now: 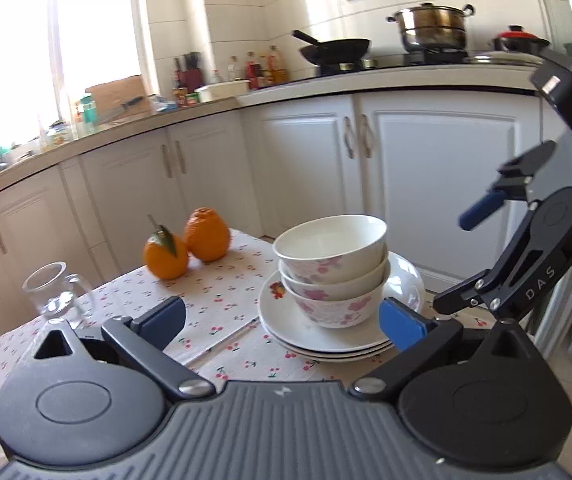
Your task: Organize plates and bowls
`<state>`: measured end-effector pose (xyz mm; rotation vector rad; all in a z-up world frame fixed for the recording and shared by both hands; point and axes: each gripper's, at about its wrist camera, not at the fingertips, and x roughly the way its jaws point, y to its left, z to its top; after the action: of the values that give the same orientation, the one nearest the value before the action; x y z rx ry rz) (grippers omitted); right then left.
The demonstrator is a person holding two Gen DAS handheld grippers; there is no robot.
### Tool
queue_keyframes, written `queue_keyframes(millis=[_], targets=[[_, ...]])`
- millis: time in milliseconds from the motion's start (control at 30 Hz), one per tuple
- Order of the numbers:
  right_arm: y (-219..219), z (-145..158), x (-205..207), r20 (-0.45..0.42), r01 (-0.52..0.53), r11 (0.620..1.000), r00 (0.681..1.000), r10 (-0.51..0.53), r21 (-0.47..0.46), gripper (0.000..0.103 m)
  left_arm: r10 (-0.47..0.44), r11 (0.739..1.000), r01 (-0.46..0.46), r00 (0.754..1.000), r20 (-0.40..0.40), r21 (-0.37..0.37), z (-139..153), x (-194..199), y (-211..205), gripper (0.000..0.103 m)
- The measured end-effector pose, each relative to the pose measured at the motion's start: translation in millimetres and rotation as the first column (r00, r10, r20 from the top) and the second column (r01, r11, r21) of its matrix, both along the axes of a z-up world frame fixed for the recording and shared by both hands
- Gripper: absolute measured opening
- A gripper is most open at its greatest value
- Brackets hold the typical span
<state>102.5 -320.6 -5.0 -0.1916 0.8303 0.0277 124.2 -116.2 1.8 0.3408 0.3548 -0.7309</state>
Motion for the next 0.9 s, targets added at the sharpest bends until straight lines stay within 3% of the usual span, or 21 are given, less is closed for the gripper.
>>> queue_keyframes(millis=[133,233,300,567,900], targets=[[8.0,5.0,-31.8,0.073,0.215,0.975,0.973,-0.219,0.063,0.103,0.146,0.989,-0.146,0.988,-0.049,-0.008,8.2,-16.3,6.1,0.103],[17.7,13.3,-55.7,0.130,0.306,0.945,0.939,-0.319,0.114,0.103,0.251,0.966,-0.256,0.962,-0.103,-0.031,13.7,-23.7,16.0,0.103],[25.9,19.1,-68.6,0.168,0.337,0.933,0.920,-0.355,0.125,0.103,0.275,0.959,-0.282,0.953,-0.125,-0.038,16.0,-26.2,18.4,0.103],[42.2,31.6,-88.5,0.240,0.361,0.921,0.891,-0.386,0.143,0.103,0.312,0.946,-0.322,0.937,-0.153,-0.044,16.4,-39.9,21.7,0.103],[48.5,30.8,-91.4,0.244,0.352,0.927,0.894,-0.375,0.132,0.103,0.327,0.940,-0.339,0.930,-0.165,-0.048,16.7,-44.6,20.3,0.102]])
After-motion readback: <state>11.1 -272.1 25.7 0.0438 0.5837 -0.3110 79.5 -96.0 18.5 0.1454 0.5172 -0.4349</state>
